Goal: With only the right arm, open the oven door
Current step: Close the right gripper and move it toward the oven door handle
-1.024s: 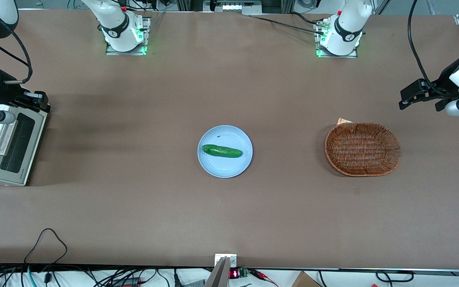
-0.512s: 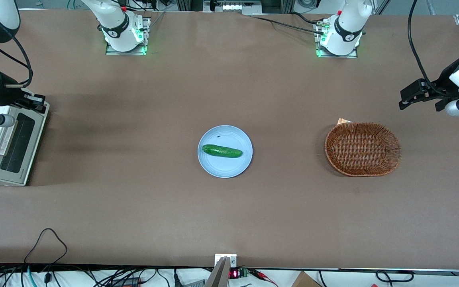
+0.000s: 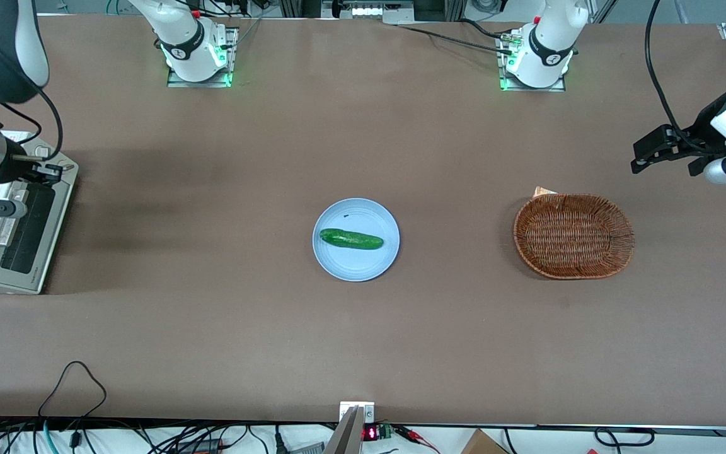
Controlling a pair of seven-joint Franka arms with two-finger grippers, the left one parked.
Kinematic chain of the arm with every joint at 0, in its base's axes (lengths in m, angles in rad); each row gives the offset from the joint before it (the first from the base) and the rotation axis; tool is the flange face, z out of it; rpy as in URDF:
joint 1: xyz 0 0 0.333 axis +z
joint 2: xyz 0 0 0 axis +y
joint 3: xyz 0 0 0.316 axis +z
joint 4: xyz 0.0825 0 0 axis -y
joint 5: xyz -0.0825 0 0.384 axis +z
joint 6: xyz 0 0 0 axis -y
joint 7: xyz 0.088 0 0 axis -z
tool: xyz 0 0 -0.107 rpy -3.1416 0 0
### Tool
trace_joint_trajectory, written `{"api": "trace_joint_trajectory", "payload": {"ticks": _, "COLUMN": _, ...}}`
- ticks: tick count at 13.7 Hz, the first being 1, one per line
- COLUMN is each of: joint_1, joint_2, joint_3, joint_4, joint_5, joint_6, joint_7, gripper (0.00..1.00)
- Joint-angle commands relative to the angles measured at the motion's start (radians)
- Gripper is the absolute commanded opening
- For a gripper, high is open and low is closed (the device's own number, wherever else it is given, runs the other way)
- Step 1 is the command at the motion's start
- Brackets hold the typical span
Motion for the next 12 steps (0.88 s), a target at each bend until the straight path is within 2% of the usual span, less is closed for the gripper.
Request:
{"api": "trace_joint_trajectory", "payload": {"ticks": 1, "joint_1": 0.005, "joint_2": 0.034, "joint_3": -0.019, "joint_4": 0.001, "joint_5": -0.096, "joint_6": 0.003, "joint_7": 0.021, "gripper": 0.00}}
{"api": "trace_joint_trajectory", "payload": {"ticks": 4, "joint_1": 0.007, "joint_2": 0.072, "joint_3": -0.034, "joint_4": 0.001, "joint_5": -0.139, "joint_6": 0.032, "joint_7": 0.067, "gripper": 0.00}}
{"api": "trace_joint_trajectory", "payload": {"ticks": 8, "joint_1": 0.007, "joint_2": 0.124, "joint_3": -0.051, "joint_4": 0.000, "joint_5": -0.241, "joint_6": 0.066, "joint_7": 0.104, "gripper": 0.00}}
{"api": "trace_joint_trajectory", "payload": {"ticks": 12, "joint_1": 0.007, "joint_2": 0.181, "joint_3": -0.097, "joint_4": -0.003, "joint_5": -0.284, "joint_6": 0.167, "joint_7": 0.165, "gripper": 0.00}}
